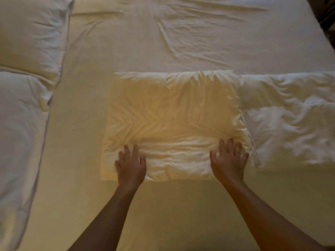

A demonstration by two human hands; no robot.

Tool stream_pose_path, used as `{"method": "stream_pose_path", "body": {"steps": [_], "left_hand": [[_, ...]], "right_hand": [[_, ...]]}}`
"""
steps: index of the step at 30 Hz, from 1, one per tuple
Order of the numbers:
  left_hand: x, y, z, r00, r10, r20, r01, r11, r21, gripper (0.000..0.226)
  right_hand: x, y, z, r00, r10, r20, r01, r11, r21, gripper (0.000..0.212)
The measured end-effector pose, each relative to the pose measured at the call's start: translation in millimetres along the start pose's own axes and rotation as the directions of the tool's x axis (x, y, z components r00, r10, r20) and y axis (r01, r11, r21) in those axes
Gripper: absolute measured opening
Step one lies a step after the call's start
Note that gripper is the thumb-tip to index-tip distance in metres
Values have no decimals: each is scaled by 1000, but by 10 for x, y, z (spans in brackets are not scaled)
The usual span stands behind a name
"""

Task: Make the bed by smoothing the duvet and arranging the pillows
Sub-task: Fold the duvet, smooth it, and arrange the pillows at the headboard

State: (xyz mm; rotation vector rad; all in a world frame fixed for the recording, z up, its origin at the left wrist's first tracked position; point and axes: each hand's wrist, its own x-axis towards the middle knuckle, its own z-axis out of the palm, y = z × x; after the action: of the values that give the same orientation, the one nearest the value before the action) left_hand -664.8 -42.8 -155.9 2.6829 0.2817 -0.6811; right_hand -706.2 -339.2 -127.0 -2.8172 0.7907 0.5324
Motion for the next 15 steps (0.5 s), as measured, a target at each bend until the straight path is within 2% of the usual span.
{"method": "stream_pose_path", "body": {"steps": [3, 6, 10, 15], "left_hand": [[-386, 359, -301, 985, 167, -38, -172, 954, -247, 52], [-859, 697, -558, 967, 245, -64, -250, 888, -385, 48], [-1502, 1151, -780, 939, 342, -47, -322, 818, -477, 43], [-2223, 1766, -821, 871, 489, -43, -453, 768, -453, 41]], "right_hand": [[-380, 84, -449, 998, 50, -33, -43, 980, 196, 62], [-797, 235, -854, 998, 49, -31, -36, 947, 318, 59], [-1330, 544, -1259, 995, 75, -65, -36, 885, 465, 57], [-1836, 1031, -1636, 986, 110, -127, -16, 812, 584, 63]]}}
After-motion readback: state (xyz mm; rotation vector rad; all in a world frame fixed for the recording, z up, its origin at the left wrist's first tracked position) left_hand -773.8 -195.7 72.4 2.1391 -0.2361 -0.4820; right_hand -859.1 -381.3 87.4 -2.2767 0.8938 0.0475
